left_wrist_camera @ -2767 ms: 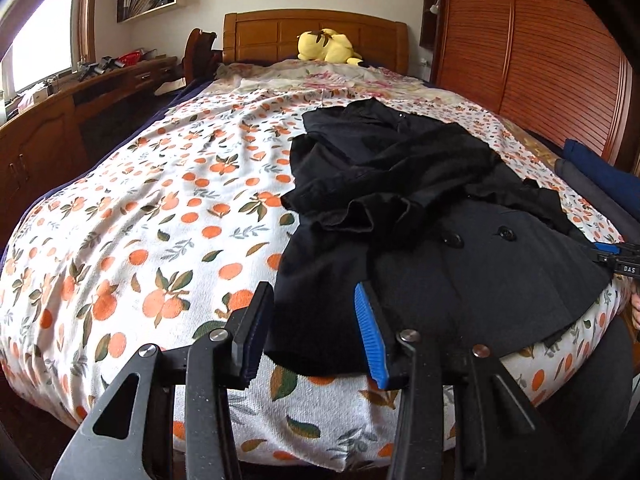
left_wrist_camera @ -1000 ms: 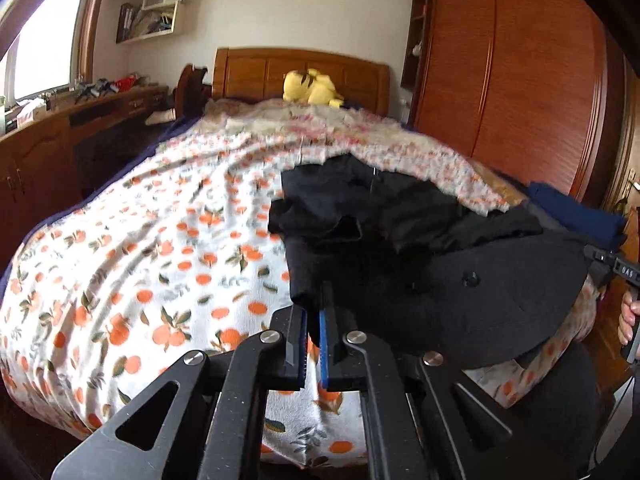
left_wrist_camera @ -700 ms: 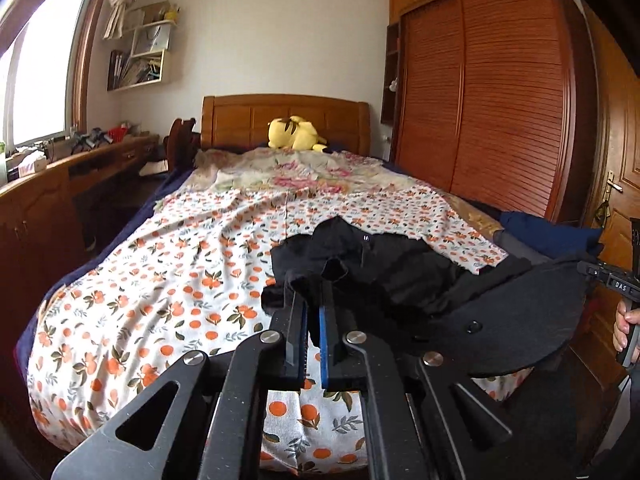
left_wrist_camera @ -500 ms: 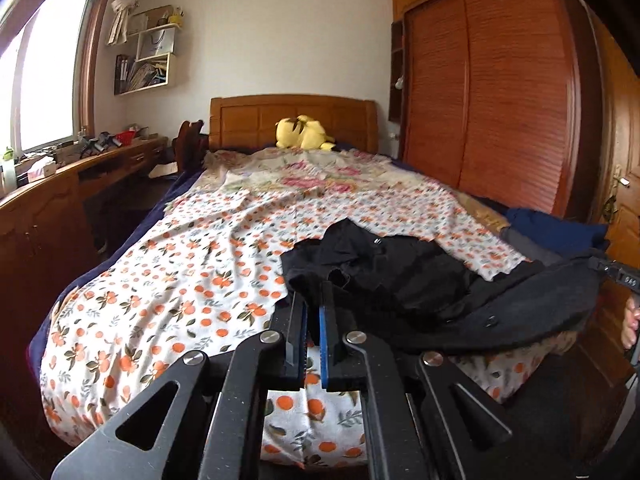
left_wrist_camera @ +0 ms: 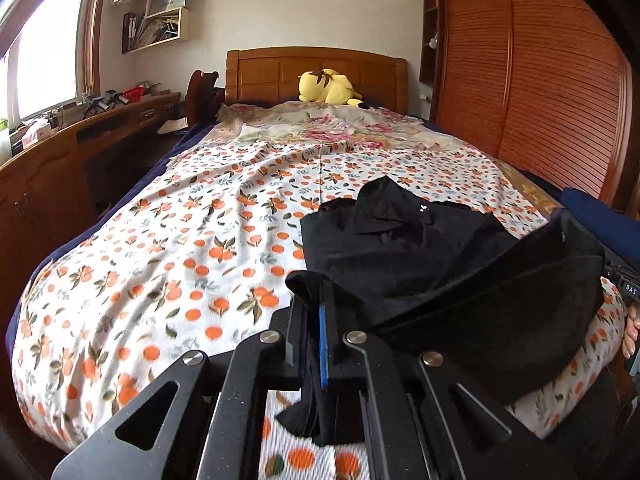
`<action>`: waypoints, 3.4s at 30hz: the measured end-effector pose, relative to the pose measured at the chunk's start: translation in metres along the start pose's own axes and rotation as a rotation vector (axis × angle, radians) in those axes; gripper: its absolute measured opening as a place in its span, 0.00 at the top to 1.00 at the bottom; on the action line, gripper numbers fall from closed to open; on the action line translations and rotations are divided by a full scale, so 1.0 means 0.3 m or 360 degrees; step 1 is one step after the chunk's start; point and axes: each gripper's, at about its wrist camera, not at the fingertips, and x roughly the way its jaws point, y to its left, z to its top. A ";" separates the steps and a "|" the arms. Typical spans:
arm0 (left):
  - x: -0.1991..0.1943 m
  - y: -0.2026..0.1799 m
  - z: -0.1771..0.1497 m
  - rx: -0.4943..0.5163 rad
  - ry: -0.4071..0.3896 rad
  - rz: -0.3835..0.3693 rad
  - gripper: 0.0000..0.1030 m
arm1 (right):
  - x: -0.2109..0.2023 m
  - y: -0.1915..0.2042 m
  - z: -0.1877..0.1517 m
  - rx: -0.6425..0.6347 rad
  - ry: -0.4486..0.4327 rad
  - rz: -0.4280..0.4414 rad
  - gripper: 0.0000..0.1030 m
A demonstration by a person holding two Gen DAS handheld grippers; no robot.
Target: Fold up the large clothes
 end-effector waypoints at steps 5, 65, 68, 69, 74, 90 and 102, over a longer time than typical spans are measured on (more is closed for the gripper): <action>0.121 -0.015 0.120 0.0053 -0.0050 0.0068 0.95 | 0.201 0.003 0.109 -0.0032 0.0004 -0.0077 0.95; 0.498 -0.030 0.180 0.0072 0.0063 -0.0150 0.23 | 0.815 0.113 0.450 -0.0470 0.0556 -0.0341 0.50; 0.511 -0.028 0.154 0.0078 0.0102 -0.0126 0.23 | 0.734 0.077 0.421 -0.0428 0.0516 -0.0310 0.42; 0.512 -0.026 0.145 0.0080 0.0108 -0.0119 0.23 | 0.712 0.063 0.419 -0.0406 0.0505 -0.0289 0.39; 0.496 -0.021 0.117 0.0108 0.0124 -0.0103 0.31 | 0.631 0.001 0.381 -0.0288 0.0502 -0.0224 0.27; 0.533 -0.003 0.058 0.0140 0.0270 -0.0128 0.41 | 0.596 -0.008 0.265 -0.0104 0.0578 -0.0159 0.26; 0.536 0.014 0.025 0.0130 0.0345 -0.0150 0.41 | 0.640 -0.046 0.242 -0.0020 0.0566 -0.0107 0.26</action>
